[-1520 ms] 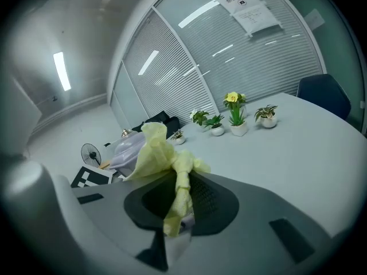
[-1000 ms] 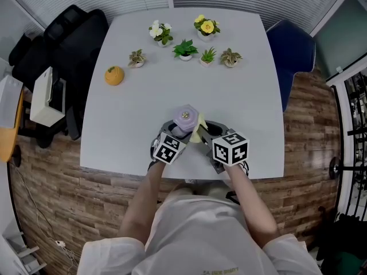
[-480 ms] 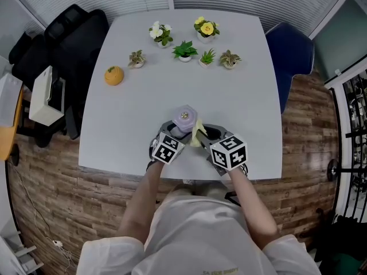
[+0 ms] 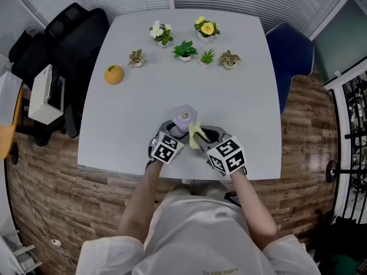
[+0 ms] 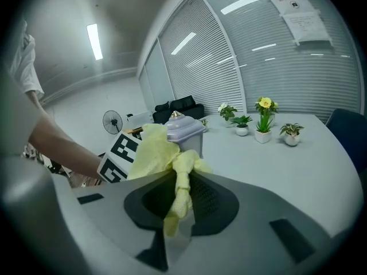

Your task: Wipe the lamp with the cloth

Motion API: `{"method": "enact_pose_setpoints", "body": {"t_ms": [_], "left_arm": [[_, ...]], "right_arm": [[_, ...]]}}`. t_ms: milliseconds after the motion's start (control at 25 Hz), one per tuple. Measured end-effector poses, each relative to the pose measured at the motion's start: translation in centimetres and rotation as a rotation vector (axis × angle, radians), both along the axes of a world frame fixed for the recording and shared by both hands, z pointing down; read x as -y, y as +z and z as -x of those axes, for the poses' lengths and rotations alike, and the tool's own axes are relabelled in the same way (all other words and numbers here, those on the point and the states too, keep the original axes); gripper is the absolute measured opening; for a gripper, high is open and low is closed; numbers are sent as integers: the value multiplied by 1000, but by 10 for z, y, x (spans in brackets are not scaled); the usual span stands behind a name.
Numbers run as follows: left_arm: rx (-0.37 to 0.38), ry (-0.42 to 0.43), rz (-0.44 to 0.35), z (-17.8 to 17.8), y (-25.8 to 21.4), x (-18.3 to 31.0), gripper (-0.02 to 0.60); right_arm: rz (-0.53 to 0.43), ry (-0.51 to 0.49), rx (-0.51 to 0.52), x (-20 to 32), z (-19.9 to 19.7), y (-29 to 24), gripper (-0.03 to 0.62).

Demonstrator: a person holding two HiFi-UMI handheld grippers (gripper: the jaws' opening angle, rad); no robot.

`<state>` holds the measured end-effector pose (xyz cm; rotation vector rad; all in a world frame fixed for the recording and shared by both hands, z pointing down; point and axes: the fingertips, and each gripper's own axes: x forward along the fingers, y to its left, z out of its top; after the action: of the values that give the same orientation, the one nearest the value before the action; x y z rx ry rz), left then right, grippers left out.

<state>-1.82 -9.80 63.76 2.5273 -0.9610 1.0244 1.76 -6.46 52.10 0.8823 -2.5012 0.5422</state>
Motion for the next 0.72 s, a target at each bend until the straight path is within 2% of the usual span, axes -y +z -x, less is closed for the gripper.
{"method": "enact_pose_setpoints", "body": {"t_ms": [320,720], "left_arm": [[7,3,-3,1,2,0,288],[10,6,-4,1,0,-1,288]], "right_arm": [[-95,-64,-99,-3,9,-1,67],[-225,-169,-273,-8,17,-5,67]]}}
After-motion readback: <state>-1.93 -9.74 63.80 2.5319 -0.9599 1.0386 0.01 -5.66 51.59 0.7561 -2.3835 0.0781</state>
